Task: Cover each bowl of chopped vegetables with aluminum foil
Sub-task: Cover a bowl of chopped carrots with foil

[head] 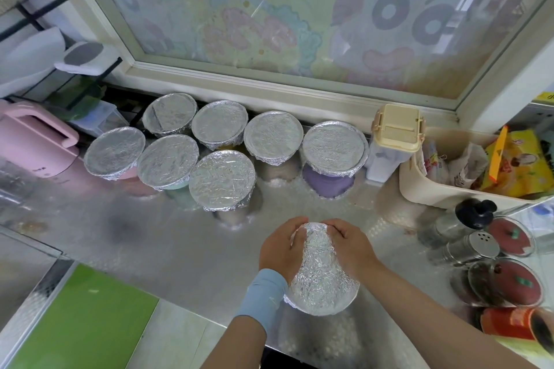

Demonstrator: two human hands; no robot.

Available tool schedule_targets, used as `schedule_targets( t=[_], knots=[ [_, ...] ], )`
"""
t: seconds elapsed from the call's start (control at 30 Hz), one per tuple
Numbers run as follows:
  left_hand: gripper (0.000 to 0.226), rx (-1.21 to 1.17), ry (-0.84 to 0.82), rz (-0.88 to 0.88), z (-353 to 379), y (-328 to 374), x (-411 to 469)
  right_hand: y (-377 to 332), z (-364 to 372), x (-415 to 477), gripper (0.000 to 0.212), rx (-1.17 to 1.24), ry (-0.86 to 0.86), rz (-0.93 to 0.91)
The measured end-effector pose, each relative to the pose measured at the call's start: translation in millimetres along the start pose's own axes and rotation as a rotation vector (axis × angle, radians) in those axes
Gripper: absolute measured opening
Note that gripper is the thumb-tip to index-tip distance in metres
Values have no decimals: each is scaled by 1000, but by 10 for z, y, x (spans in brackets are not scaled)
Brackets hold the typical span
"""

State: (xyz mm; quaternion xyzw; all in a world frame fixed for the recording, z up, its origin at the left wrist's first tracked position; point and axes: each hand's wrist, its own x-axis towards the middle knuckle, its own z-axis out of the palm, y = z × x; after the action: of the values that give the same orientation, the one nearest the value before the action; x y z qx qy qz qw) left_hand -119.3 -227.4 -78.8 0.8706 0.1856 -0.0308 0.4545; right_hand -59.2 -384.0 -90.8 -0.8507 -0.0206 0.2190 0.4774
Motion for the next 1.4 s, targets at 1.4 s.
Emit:
schedule_targets(
  t=[1.4],
  knots=[
    [60,167,110,34,-93,-475,-445,-154,266,-354,56,-942,-116,-494]
  ],
)
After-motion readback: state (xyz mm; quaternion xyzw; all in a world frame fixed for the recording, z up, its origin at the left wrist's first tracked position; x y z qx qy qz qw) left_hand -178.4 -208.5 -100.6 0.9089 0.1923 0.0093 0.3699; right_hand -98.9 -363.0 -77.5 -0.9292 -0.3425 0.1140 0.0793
